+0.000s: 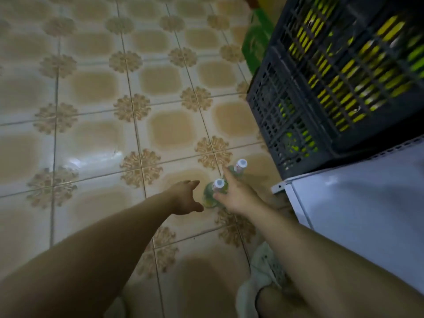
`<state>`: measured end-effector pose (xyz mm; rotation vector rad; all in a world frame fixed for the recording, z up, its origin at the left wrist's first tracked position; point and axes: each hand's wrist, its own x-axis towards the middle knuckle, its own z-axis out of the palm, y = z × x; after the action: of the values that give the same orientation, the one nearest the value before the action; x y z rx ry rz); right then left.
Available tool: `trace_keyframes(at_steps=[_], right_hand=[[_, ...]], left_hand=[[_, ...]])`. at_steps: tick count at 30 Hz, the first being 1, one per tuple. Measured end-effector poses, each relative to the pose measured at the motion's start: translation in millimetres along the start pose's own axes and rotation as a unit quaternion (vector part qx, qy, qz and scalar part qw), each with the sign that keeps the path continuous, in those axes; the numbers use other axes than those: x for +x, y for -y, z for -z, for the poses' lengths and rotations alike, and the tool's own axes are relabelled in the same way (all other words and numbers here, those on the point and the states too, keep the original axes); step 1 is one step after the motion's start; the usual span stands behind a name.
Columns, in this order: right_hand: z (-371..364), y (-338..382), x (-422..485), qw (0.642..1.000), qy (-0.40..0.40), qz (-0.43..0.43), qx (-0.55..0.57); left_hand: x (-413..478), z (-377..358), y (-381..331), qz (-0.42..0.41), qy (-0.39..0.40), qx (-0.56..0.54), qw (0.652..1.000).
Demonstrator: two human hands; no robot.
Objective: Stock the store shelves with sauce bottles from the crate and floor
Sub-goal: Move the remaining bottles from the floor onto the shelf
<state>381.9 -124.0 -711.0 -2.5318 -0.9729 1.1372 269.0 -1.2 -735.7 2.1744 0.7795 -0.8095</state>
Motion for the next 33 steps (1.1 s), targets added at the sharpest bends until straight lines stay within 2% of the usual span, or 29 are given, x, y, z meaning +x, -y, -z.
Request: trace_keyframes(at_steps=[4, 10, 15, 18, 23, 25, 29, 33], right_hand=[[-24, -17, 28, 1.0, 0.016, 0.02, -0.009], [-27, -20, 31, 0.999, -0.034, 0.018, -0.018], [19, -5, -15, 0.994, -0.09, 0.035, 0.047], [62, 18, -59, 0.982, -0.151, 0.068, 0.086], [131, 62, -143, 0.93, -0.304, 0.13, 0.162], [158, 79, -175, 0.902, -0.354, 0.157, 0.189], [210, 109, -244, 0.865, -0.399, 0.22, 0.21], [249, 142, -303, 0.817, -0.449, 0.29, 0.218]], left_hand=[[37, -24, -4, 0.002, 0.04, -0.047, 0.998], [40, -40, -6, -0.004, 0.024, -0.091, 0.996], [5, -23, -14, -0.02, -0.009, -0.134, 0.991], [-36, 1, -32, -0.082, -0.042, -0.168, 0.982], [-121, 40, -64, -0.184, -0.12, -0.206, 0.954], [-156, 55, -80, -0.234, -0.144, -0.242, 0.931], [-223, 82, -106, -0.333, -0.186, -0.29, 0.878], [-285, 101, -126, -0.399, -0.214, -0.295, 0.842]])
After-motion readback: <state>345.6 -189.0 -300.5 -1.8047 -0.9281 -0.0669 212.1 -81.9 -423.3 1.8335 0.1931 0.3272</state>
